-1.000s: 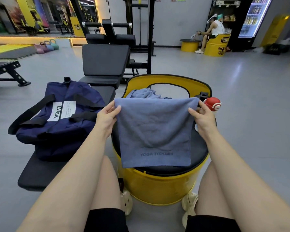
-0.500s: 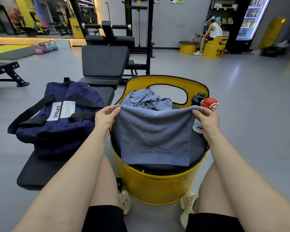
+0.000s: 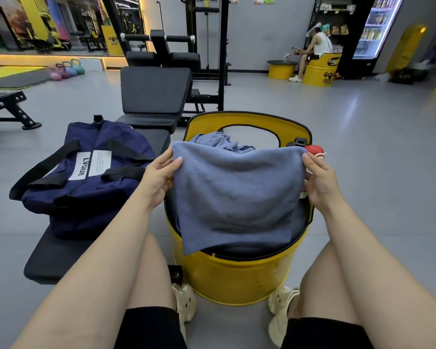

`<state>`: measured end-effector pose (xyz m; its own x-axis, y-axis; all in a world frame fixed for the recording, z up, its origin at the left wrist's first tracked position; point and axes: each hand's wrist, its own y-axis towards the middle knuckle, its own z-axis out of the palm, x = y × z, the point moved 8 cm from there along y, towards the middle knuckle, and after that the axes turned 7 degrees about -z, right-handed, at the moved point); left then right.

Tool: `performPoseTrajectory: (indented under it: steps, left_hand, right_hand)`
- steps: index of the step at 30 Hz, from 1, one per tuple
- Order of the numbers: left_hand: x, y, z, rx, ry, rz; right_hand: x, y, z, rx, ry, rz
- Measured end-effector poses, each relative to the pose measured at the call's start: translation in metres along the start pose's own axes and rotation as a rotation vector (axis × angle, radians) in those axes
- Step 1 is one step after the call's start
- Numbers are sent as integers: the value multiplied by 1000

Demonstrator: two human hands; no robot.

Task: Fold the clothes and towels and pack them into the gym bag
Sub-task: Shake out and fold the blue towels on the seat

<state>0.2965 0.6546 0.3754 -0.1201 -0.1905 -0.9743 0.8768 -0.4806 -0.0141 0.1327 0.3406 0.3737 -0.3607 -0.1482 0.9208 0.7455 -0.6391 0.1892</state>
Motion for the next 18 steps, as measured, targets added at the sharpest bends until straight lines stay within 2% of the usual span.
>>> performPoseTrajectory:
  steps: [6, 10, 13, 18]
  left_hand:
    - [26, 12, -1, 25, 212, -141]
    - [58, 31, -13, -99, 357, -246]
    - [82, 47, -21, -133, 489, -290]
    - [112, 83, -24, -98, 535, -336]
  right_hand:
    - [-31, 10, -5, 30, -190, 107]
    - [-67, 20, -11, 18, -316, 213]
    - [-88, 29, -7, 26, -380, 260]
    - [-122, 52, -4, 78, -484, 278]
